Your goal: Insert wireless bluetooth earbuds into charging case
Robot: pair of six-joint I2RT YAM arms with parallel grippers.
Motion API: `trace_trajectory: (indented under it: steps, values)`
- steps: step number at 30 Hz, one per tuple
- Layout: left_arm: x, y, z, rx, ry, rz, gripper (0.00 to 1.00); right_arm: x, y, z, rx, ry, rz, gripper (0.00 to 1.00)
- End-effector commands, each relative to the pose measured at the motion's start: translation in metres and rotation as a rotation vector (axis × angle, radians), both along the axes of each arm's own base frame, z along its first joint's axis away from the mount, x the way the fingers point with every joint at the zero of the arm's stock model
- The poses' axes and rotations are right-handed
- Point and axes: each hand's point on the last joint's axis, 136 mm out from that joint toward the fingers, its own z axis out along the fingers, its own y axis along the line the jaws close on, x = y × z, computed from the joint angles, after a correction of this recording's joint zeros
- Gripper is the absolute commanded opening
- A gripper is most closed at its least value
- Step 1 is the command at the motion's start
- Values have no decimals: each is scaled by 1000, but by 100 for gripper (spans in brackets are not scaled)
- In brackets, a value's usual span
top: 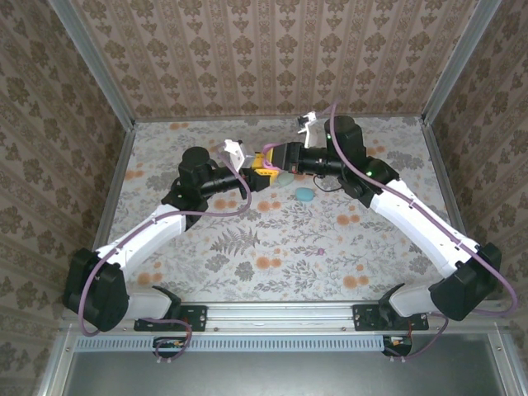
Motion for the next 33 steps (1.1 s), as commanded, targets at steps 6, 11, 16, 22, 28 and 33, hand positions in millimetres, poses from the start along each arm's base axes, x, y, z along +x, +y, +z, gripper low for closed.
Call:
trace_trajectory:
  steps: [6,11,16,22,28,33]
  values:
    - [-8,-1,18,-35,-60,-22,32,10,3,-18,-109,-2,-36,23]
    - [-6,0,21,-47,-61,-5,32,7,0,-21,-152,-9,-46,23]
    - [-4,1,21,-51,-58,5,32,3,-4,-25,-193,-11,-49,24]
    - [-3,0,22,-54,-59,5,32,1,-6,-21,-196,-25,-51,27]
    - [-3,0,22,-55,-59,7,32,0,-7,-19,-197,-25,-52,30]
    - [-3,1,22,-55,-60,10,32,1,-12,-21,-218,-14,-73,25]
